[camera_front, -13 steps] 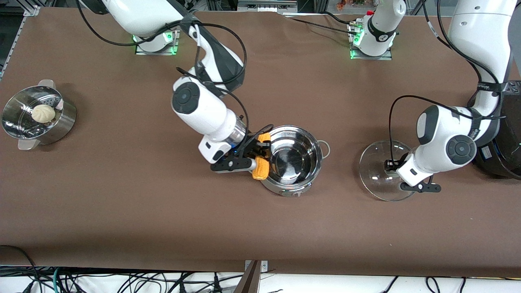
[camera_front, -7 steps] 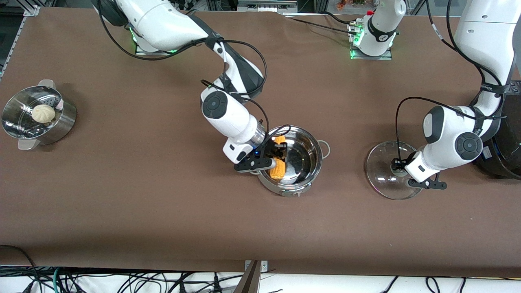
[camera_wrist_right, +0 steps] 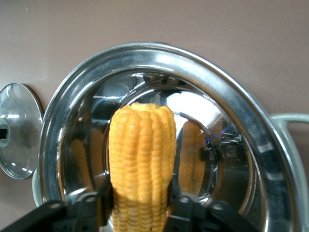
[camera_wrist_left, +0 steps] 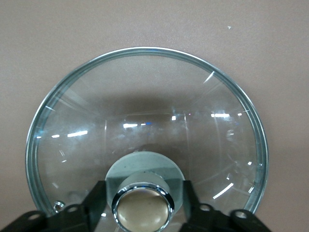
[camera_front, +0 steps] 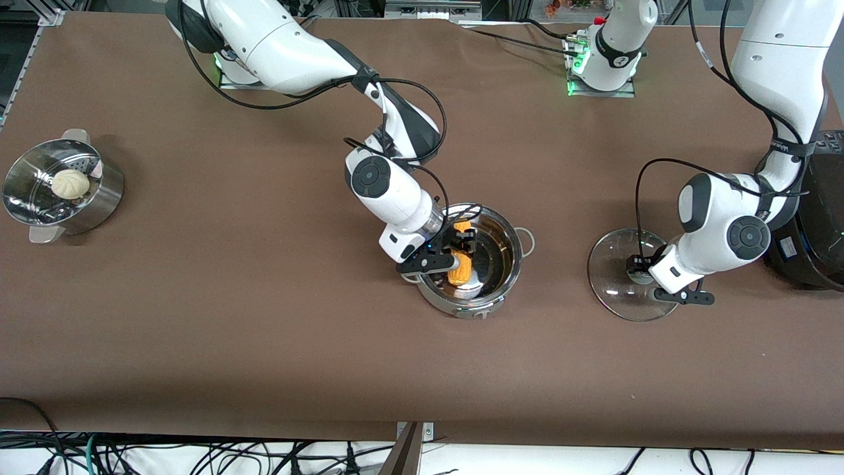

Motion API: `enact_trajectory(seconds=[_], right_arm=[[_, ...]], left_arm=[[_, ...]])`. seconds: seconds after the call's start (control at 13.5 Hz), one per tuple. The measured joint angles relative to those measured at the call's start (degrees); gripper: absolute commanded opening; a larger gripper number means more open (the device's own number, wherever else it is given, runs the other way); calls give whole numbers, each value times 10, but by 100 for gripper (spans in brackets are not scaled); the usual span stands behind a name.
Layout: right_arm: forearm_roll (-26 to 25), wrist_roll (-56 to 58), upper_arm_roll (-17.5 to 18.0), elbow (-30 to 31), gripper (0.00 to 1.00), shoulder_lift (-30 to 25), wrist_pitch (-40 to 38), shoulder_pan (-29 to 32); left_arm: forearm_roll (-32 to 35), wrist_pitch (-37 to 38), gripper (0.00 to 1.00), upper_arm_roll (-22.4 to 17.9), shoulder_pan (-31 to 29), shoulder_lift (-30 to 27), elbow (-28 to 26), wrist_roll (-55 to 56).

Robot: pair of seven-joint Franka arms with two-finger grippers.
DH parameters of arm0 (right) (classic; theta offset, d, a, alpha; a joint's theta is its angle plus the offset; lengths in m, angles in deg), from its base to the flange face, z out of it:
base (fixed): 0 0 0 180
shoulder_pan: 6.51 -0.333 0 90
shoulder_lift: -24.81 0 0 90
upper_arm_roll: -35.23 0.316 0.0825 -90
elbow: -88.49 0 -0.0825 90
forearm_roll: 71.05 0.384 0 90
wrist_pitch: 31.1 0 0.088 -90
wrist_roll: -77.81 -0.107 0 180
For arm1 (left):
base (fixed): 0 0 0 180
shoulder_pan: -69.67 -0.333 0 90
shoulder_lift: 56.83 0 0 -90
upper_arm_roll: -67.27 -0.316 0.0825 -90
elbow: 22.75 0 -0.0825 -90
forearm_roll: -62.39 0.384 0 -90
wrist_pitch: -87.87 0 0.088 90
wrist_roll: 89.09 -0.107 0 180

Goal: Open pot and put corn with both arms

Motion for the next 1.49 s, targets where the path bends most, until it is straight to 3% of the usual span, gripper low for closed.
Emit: enact_trajectory(seconds=[0.3,0.67,0.89,1.04,1.26,1.49], right_arm=[[-1,0,-1,-7,100,0,-2,0],[-15,-1,-23,-37,100,-47,-107,17],[-17,47,-85,-34,100,-120,-248,32],[-17,128,-137,-14,100,-167,-333,44],[-13,235,-202,10,100,-214,-430,88],[-8,311,-248,15,100,-235,-496,150]], left_arm=[[0,3,100,0,-7,-23,9,0],[-25,124,100,-1,-19,-160,29,2],[-59,193,100,-2,-40,-245,41,2],[-59,276,100,-2,-46,-277,90,2],[-59,339,100,-4,-46,-286,160,2],[-59,351,100,-7,-47,-283,185,2]])
